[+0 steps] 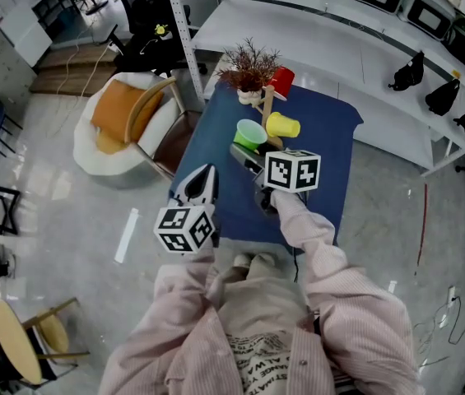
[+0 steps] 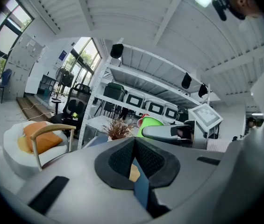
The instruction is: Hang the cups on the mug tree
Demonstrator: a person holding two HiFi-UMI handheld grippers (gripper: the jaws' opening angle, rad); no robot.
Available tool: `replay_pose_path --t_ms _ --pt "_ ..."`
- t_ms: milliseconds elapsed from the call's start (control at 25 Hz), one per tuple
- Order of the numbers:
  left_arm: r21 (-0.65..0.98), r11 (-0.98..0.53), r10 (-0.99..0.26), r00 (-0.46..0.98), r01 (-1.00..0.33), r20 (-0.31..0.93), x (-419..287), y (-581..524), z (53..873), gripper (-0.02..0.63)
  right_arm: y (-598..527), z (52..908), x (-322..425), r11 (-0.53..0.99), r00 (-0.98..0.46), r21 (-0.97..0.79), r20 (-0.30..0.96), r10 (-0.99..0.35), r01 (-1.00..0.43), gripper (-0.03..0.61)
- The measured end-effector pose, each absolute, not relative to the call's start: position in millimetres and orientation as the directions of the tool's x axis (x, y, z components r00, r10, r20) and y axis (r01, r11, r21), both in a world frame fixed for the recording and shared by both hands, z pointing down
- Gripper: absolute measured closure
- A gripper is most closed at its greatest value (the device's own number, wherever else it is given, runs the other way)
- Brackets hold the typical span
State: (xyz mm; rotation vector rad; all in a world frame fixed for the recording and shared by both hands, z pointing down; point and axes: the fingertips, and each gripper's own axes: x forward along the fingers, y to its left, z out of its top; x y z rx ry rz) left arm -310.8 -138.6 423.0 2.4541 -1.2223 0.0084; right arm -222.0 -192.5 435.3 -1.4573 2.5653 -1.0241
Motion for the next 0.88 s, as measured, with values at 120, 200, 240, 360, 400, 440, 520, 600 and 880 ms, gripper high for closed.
replay_pose_path --t_ms 120,200,240,360,400,440,520,600,880 --pt "0.343 -0.546 -0.763 0.623 -0.764 0.174 -309 -140 420 0.615 -199 431 -221 0.339 -0.570 -0.573 0.288 -0.769 -0.747 0.307" --pt "0.341 -0.547 -0.762 0.624 -0.764 0.174 -307 -142 420 0.615 -203 430 -220 0.333 -0.581 -0.595 0.288 -0.762 -0.731 0.307" --pt "0.341 -0.546 -0.762 0.623 -0.765 0.176 -306 -143 420 0.615 -205 429 -220 0.332 -0.589 -0.609 0.284 -0.757 -0.721 0.307" --pt "0.341 -0.539 -0.766 0.616 -0.771 0.183 -303 -146 422 0.615 -210 424 -220 0.336 -0.614 -0.651 0.256 -0.747 -0.681 0.305" --pt "0.341 -0.535 -0.768 0.613 -0.773 0.185 -302 -147 422 0.615 -213 423 -219 0.337 -0.619 -0.662 0.248 -0.745 -0.670 0.307" --pt "0.341 -0.531 -0.771 0.609 -0.776 0.187 -301 -148 423 0.615 -215 422 -219 0.334 -0.623 -0.671 0.244 -0.743 -0.662 0.307" --pt "0.344 -0.521 -0.776 0.602 -0.781 0.190 -298 -149 423 0.615 -219 421 -217 0.328 -0.628 -0.683 0.246 -0.738 -0.653 0.307" --pt "0.345 -0.512 -0.783 0.593 -0.787 0.190 -295 -150 422 0.615 -222 419 -215 0.327 -0.636 -0.690 0.248 -0.731 -0.646 0.307" --pt "0.339 -0.488 -0.804 0.566 -0.804 0.184 -280 -158 415 0.615 -235 409 -207 0.329 -0.667 -0.727 0.232 -0.708 -0.602 0.305"
